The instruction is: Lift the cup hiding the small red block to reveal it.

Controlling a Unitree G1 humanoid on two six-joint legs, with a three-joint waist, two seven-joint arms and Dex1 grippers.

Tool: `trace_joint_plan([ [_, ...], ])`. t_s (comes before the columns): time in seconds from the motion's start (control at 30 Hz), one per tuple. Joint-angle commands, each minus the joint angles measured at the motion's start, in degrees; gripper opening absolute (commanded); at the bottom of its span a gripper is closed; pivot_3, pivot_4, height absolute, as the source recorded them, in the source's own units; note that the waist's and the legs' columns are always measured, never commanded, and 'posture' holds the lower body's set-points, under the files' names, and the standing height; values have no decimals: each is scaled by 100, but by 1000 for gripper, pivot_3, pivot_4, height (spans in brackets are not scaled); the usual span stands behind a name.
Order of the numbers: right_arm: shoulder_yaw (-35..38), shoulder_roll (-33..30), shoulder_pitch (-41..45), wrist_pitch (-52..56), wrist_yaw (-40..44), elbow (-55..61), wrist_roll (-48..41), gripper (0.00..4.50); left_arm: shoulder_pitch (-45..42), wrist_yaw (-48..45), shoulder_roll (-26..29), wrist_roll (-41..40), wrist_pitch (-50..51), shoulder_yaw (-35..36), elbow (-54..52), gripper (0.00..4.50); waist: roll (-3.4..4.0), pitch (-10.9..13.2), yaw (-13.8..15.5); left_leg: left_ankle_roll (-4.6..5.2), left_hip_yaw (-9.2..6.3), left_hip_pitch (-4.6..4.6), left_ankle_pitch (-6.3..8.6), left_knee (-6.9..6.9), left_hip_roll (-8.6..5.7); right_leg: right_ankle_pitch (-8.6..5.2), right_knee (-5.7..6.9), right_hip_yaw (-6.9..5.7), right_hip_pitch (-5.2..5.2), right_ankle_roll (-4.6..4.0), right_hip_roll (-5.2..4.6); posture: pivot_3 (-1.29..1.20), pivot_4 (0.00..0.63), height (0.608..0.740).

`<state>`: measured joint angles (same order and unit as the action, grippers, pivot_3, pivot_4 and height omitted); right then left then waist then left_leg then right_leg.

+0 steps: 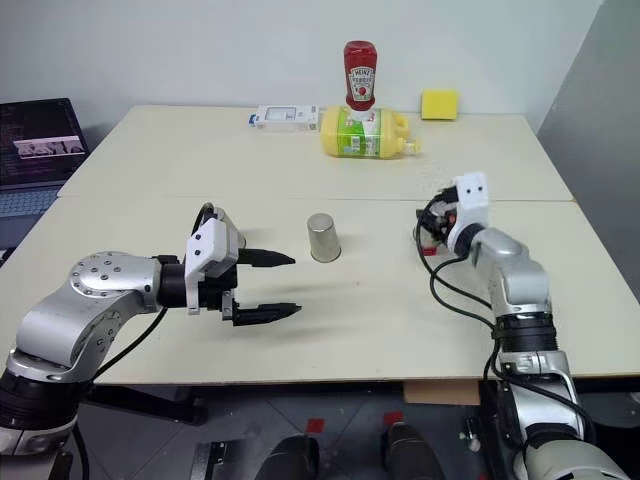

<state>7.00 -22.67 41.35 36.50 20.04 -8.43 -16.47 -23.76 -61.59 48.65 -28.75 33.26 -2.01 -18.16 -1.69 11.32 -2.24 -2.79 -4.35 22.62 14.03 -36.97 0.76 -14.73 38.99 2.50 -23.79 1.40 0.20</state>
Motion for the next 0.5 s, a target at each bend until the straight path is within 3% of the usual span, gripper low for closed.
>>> trace_joint_plan([
  [0.03, 263, -372, -191, 201, -267, 611, 188, 2613, -157, -5, -32, 36, -108, 47, -34, 4500, 0, 0, 24, 0, 0, 1, 0, 0, -2, 0, -1, 0, 0, 0, -1, 0, 150, 740],
  [0.17, 38, -566, -498, 219, -314, 574, 462, 2613, -223, -51, -115, 111, -180, -69, 48, 4500, 0, 0, 36, 0, 1, 0, 0, -1, -4, -1, -1, 1, 1, 1, -2, 0, 150, 740],
  [0.43, 284, -224, -572, 364, -706, 38, 458, 2613, -348, -4, -304, 156, -223, -87, 154, 4500, 0, 0, -36, 0, 4, -7, 0, 0, 1, 0, 5, 4, 1, 1, 3, 0, 150, 740],
  [0.5, 346, -178, -559, 383, -763, -63, 451, 3313, -353, -12, -311, 170, -231, -87, 157, 4500, 0, 0, -37, 0, 3, -6, 0, 0, 2, 0, 4, 4, 0, 1, 5, 0, 150, 740],
])
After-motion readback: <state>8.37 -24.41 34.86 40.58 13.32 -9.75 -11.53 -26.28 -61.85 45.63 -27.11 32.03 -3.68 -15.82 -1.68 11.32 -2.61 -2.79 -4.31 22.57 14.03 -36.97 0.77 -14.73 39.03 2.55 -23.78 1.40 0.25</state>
